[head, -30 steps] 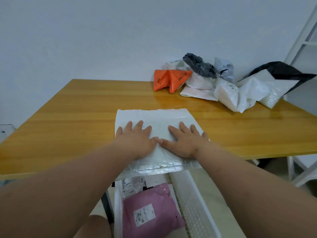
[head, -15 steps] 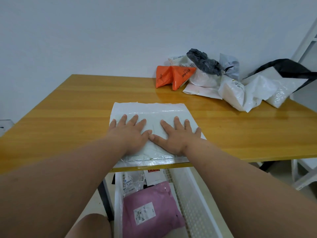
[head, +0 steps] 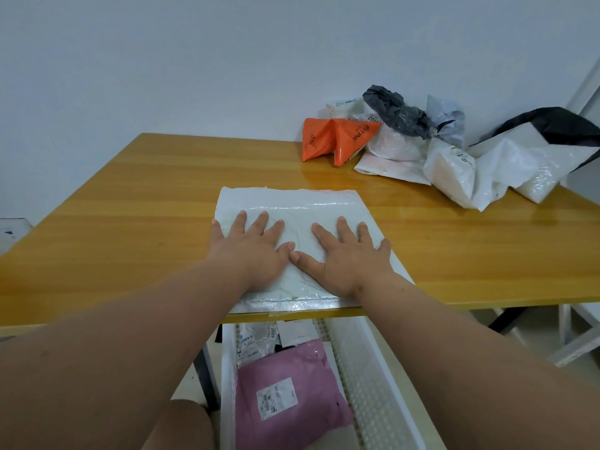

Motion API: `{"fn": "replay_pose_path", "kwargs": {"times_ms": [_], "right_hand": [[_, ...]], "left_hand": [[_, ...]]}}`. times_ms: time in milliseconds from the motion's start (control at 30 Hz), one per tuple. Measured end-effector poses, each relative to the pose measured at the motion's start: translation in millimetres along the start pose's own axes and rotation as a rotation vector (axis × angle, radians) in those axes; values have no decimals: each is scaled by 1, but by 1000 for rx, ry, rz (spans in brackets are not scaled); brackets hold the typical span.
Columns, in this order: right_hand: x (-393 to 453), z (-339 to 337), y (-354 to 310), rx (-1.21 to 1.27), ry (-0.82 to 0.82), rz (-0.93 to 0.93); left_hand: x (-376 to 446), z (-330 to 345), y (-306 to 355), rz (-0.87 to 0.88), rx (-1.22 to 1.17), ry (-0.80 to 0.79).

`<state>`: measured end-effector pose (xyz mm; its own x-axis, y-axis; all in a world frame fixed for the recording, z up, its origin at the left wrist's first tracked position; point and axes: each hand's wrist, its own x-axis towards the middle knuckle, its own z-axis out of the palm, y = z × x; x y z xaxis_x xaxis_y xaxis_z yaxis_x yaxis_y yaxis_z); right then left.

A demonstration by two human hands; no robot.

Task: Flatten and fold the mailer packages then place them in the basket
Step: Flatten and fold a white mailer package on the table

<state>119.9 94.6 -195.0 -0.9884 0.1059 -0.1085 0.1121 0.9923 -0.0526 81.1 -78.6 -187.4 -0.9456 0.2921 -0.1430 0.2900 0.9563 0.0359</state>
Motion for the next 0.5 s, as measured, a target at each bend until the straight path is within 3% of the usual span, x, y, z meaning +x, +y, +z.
{"fn": "replay_pose_path", "kwargs": {"times_ms": [233,367,500], "right_hand": [[-1,-1,-1,8,16,-8],[-12,-2,-3,-43,150,3],[-20,-2,-5,-88,212,-1]], "left_hand": [[-4,0,-8,8,-148,120],[-15,-1,-4,35,-34,232],[-21,-2,2,28,-22,75]]}}
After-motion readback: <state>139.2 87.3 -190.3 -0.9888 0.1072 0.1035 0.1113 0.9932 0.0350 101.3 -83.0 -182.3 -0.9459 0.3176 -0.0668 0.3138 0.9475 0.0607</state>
